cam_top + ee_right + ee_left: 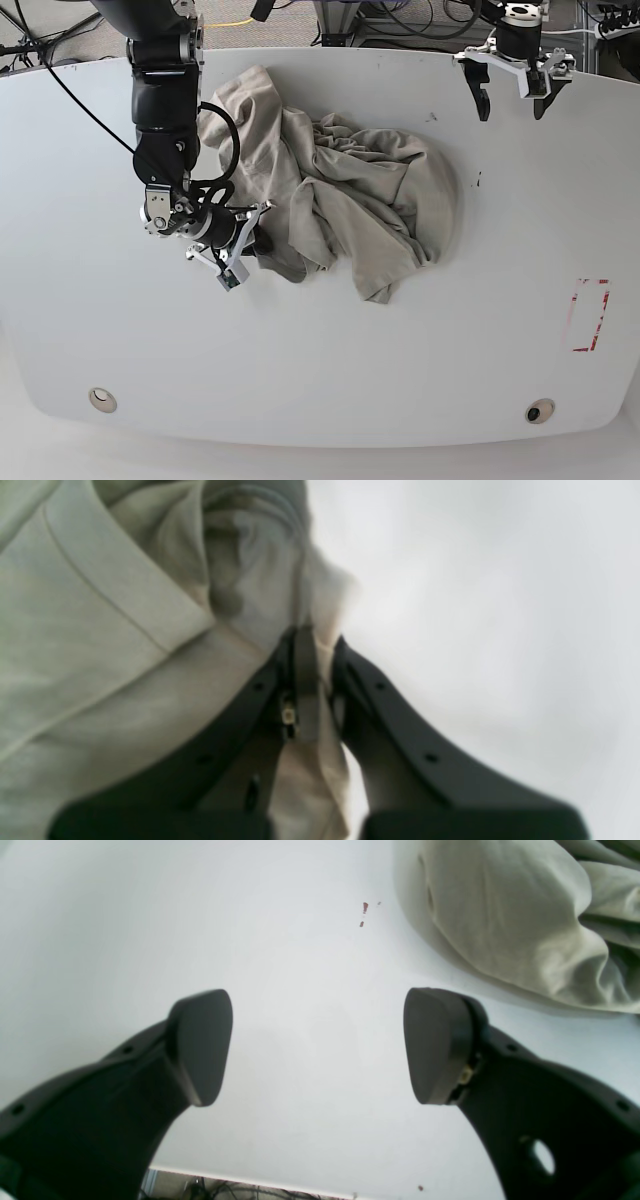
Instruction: Fold the T-shirt properly
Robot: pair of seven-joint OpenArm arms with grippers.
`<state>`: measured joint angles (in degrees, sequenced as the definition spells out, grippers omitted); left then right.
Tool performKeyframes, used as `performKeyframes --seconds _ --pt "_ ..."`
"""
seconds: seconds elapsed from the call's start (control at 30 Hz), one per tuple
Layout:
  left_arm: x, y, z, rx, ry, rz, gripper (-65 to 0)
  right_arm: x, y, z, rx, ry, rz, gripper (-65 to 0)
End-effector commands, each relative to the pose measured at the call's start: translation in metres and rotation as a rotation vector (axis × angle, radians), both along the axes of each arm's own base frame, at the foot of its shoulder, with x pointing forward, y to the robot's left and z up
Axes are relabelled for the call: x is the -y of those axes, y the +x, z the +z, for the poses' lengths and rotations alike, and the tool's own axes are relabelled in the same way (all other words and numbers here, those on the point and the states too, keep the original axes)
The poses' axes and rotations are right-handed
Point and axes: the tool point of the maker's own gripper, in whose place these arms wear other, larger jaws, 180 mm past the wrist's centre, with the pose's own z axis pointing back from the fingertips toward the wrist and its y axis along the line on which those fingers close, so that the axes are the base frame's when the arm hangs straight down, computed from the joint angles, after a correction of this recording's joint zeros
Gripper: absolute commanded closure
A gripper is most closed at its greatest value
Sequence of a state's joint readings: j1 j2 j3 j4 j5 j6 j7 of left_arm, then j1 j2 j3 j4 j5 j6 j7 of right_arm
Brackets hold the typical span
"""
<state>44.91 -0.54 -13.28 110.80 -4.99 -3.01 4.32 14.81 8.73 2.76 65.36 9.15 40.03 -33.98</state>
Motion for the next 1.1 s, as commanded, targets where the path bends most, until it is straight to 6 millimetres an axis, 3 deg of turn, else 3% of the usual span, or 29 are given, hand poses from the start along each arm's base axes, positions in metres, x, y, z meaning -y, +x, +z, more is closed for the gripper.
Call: performKeyframes --seconds 0.0,0.27,0.37,0.5,0.63,0.87,1.07 --pt "0.002 0.017 0.015 0.028 -0.004 0.001 -50.4 0.009 0.014 0.031 0.103 -0.033 0.004 0.0" --pt "0.015 0.072 0.026 0.047 -0.126 0.02 -50.4 0.04 0.007 0.071 0.201 -0.19 0.034 0.0" --pt "0.02 0.104 0.04 0.07 -0.185 0.011 -50.4 0.05 0.006 0.086 0.236 -0.221 0.019 0.0" --pt "0.031 0.13 0.05 0.049 -0.247 -0.016 -50.4 0.062 -0.001 0.104 0.267 -0.273 -0.002 0.0" --pt "0.042 0.166 0.057 0.046 -0.303 -0.046 -50.4 0.064 -0.002 0.116 0.3 -0.287 -0.01 0.0" --pt "0.069 0.217 0.042 -0.004 -0.348 -0.112 -50.4 0.071 -0.011 0.119 0.293 -0.34 -0.001 0.0" --pt "0.11 0.239 0.027 -0.061 -0.337 -0.29 -50.4 0.071 -0.012 0.12 0.293 -0.343 -0.001 0.0"
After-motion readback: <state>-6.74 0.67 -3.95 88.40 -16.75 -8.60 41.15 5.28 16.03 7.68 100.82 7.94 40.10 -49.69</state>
